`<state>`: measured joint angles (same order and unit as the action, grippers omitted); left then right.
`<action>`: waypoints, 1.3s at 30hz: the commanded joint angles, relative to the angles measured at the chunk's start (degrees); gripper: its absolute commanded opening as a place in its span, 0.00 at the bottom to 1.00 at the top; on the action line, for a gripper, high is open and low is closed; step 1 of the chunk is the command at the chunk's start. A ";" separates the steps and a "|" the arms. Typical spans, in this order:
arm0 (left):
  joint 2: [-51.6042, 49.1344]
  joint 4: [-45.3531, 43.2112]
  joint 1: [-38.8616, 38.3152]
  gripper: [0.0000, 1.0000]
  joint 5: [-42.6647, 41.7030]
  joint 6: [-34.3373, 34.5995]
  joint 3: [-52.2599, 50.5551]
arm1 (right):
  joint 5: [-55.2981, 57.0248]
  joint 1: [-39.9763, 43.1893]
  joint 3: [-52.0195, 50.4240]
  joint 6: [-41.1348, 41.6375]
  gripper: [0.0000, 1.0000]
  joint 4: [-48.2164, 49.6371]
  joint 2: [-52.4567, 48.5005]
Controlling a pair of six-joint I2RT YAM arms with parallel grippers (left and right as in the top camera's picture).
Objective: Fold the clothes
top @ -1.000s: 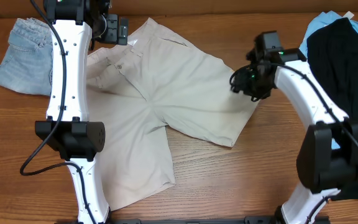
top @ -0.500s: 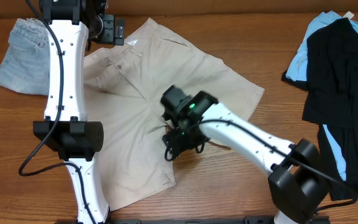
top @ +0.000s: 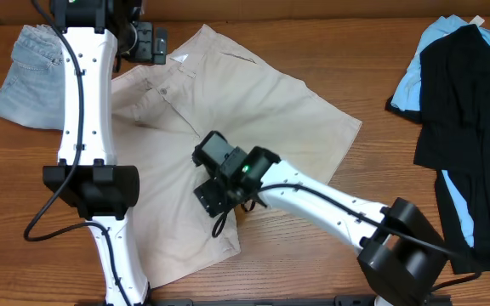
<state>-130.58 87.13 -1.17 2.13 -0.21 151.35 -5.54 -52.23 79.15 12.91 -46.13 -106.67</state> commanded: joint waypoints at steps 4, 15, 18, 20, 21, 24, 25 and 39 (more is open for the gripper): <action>-0.39 0.09 1.22 1.00 -0.26 -1.14 -0.39 | 0.79 -0.44 -8.37 5.27 0.75 7.13 -0.07; -0.39 0.31 1.25 1.00 -0.24 -1.79 -0.42 | 0.13 -0.55 -8.68 12.83 0.50 15.06 -5.70; -0.39 0.22 1.42 1.00 -0.22 -2.05 -0.42 | 0.17 -0.13 -8.52 14.49 0.50 15.10 -6.47; -0.39 0.37 1.60 1.00 -0.22 -2.43 -0.42 | 0.57 0.31 -8.52 15.96 0.50 14.88 -6.47; -0.39 0.50 1.68 1.00 -0.20 -2.45 -0.39 | 0.57 0.57 -8.55 16.33 0.50 14.80 -6.47; -0.39 0.68 1.86 1.00 -0.22 -2.45 -0.42 | 1.03 1.22 -8.55 17.73 0.50 14.19 -6.47; -0.39 0.68 1.90 1.00 -0.24 -2.45 -0.42 | 1.27 1.38 -8.55 17.88 0.50 13.94 -6.47; -0.39 0.72 1.90 1.00 -0.24 -2.62 -0.42 | 3.87 2.82 -8.17 20.24 0.63 12.66 -6.40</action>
<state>-130.58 87.81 0.16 2.13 -1.72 151.30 -4.10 -49.91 71.26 32.40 -32.97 -112.75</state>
